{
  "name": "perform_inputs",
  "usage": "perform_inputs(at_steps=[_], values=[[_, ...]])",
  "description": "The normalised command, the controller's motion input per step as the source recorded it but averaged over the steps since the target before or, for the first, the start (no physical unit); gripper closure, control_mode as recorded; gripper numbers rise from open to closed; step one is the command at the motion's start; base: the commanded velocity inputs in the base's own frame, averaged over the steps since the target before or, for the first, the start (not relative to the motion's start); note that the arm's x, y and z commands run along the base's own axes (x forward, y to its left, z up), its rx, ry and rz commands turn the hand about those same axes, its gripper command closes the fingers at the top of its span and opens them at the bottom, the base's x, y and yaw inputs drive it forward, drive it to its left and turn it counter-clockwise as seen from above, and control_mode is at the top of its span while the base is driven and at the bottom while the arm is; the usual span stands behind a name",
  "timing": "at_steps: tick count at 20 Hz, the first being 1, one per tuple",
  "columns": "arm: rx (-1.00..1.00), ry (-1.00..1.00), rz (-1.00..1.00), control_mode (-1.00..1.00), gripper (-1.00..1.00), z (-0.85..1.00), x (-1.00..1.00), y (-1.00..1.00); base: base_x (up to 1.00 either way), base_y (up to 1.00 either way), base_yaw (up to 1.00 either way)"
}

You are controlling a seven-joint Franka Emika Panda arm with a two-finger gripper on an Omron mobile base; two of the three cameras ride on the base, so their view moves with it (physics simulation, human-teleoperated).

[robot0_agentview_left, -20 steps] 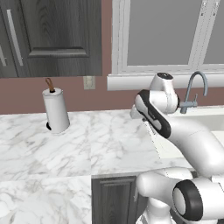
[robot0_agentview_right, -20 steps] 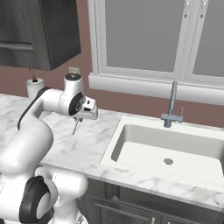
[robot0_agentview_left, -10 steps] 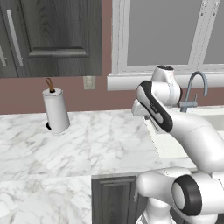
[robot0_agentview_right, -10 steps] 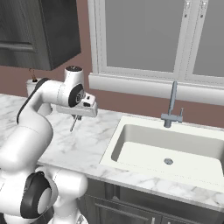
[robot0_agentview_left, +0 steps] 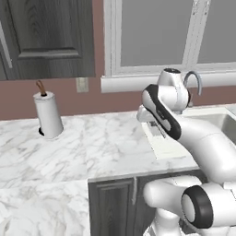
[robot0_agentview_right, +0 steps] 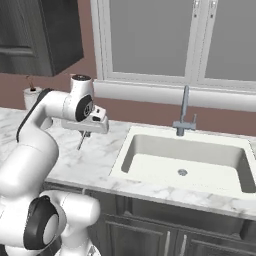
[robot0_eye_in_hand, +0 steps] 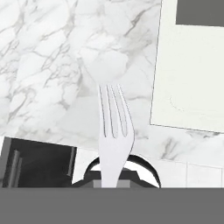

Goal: Organize the utensils by type. Pick up the wooden spoons from the counter and place them in the open cabinet. Then pick up the metallic utensils from the counter and place them in the open drawer.

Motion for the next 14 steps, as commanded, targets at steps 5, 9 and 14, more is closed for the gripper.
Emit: perform_inputs(at_steps=[5, 9, 14], values=[[0.0, 0.0, 0.0, 1.0, 1.0, 0.0, 0.0, 0.0, -0.03, -0.1, -0.89], [0.0, 0.0, 0.0, 1.0, 1.0, 0.0, 0.0, 0.0, 0.0, 0.0, -1.0], [0.0, 0.0, 0.0, 1.0, 1.0, 0.0, 0.0, 0.0, 0.0, 0.0, -1.0]])
